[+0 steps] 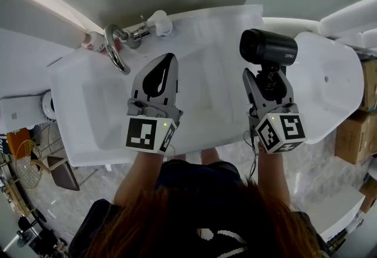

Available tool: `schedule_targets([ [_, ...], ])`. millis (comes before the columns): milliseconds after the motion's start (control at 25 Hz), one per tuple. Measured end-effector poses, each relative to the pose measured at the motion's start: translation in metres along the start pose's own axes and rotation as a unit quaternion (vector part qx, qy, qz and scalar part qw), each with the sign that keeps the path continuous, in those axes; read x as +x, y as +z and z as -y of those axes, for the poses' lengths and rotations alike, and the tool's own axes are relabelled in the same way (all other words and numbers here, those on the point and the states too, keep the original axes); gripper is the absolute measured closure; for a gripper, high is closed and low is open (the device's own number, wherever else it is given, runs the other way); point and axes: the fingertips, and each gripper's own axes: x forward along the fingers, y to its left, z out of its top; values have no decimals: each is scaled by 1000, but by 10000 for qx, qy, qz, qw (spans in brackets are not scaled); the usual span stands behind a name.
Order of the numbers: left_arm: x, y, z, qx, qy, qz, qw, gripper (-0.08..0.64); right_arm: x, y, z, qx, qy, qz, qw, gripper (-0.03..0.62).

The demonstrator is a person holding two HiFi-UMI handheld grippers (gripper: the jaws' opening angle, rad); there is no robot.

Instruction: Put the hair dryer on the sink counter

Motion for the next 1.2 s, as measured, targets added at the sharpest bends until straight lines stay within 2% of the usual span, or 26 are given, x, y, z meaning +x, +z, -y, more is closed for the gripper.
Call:
schedule_targets([
  [520,4,-18,-7,2,75,-179,9998,541,39,-77,14,-47,72,-1227,9924,298],
  [1200,4,-23,-14,29,167,-201,9997,541,70,-144,33,-147,-14,-2104,9775,296],
])
